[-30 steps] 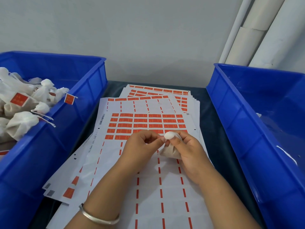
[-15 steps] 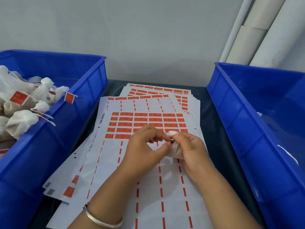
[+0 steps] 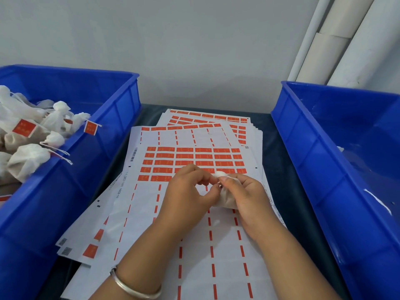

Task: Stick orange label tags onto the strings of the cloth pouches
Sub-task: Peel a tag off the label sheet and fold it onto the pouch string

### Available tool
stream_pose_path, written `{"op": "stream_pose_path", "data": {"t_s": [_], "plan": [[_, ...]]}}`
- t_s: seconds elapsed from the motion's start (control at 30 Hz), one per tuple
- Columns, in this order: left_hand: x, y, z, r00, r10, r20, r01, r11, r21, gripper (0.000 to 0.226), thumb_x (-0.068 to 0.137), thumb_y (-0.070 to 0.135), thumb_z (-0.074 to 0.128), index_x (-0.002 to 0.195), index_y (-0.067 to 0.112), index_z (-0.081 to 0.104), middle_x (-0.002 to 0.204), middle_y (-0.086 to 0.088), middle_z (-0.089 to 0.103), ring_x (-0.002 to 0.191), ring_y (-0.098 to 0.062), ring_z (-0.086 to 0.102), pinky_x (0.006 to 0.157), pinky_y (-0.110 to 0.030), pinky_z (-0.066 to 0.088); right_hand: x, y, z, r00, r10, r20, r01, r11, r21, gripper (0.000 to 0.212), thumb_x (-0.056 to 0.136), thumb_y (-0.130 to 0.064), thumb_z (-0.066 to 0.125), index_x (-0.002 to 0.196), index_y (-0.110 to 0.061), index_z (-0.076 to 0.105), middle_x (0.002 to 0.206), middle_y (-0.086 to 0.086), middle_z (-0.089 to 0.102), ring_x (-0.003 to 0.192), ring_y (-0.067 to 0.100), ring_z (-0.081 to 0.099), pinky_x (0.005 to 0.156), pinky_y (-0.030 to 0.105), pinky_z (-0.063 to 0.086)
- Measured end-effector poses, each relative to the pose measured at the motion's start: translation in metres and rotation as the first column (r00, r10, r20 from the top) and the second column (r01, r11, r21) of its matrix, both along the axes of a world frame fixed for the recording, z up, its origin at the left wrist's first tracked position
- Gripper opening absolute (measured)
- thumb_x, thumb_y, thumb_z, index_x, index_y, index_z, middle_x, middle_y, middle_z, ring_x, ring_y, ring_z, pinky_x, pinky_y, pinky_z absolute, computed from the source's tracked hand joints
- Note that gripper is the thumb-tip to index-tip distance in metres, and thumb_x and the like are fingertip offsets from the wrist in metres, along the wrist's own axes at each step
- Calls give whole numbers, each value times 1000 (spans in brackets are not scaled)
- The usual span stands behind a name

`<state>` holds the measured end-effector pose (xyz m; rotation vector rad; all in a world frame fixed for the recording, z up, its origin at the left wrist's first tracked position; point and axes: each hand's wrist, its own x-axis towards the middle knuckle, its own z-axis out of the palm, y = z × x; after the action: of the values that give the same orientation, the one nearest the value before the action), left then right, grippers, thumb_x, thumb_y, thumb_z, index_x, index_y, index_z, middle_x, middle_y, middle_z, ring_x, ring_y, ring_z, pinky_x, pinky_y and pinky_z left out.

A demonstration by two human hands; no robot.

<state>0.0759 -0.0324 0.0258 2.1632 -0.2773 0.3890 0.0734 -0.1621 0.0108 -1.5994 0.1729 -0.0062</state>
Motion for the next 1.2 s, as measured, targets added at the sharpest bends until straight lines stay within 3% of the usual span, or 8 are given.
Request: {"op": "stream_pose_path", "data": {"t_s": [0.13,0.4,0.53,0.77,0.9,1.0,1.13,1.2], "plan": [[0,0,-1,997,-3,-81,5,1000,17,27,76,27,68,59,36,49,73,22,50,77,-1,51,59,-7,33,-1,1,2,1000,10,24,-9,1000,-27,11,85,-40,63,78,-39,72,85,-30,68,85,1,66,68,15,50],[2,3,-1,985,-40,-166,18,991,-134,16,78,24,64,67,31,55,77,16,57,77,-7,56,63,-11,39,1,-2,2,999,-42,28,42,999,-4,15,83,-44,64,85,-35,75,95,-21,70,96,11,64,84,31,54],[4,2,1,966,-87,-243,29,972,-233,10,78,38,69,73,37,60,74,20,62,72,2,61,54,-7,45,1,-3,2,996,-88,31,88,996,-22,17,82,-47,65,89,-33,73,95,-20,70,92,10,66,79,28,56],[7,4,1,977,-62,-206,20,980,-197,24,80,28,68,65,44,58,58,27,61,67,9,58,50,1,39,1,-5,3,993,-111,48,112,994,-18,22,77,-53,66,92,-37,68,91,-28,67,89,9,65,70,22,54],[10,8,2,985,58,-163,-87,981,-176,25,83,28,65,66,44,54,59,27,59,67,11,57,47,-3,38,1,-3,3,998,-19,53,21,999,-28,6,78,-44,71,83,-41,71,88,-33,65,88,0,63,61,10,47],[11,10,5,971,178,-159,-205,963,-173,22,84,29,63,68,41,53,67,23,59,64,2,59,50,-4,34,-1,-3,3,994,72,83,-71,997,-18,22,83,-24,71,84,-46,69,88,-37,62,88,-9,59,53,5,46],[22,30,12,873,399,-281,-485,773,-409,13,86,31,60,74,35,57,78,20,60,65,-4,62,48,-7,37,1,-12,3,996,78,42,-79,997,7,28,83,-9,65,94,-35,65,96,-23,63,98,12,60,67,21,56],[26,36,12,861,397,-320,-505,747,-432,11,86,30,61,76,33,59,81,21,60,68,-5,64,50,-10,43,1,-13,4,994,109,5,-109,994,1,29,83,-8,64,98,-32,63,103,-17,62,102,16,59,78,30,57]]}}
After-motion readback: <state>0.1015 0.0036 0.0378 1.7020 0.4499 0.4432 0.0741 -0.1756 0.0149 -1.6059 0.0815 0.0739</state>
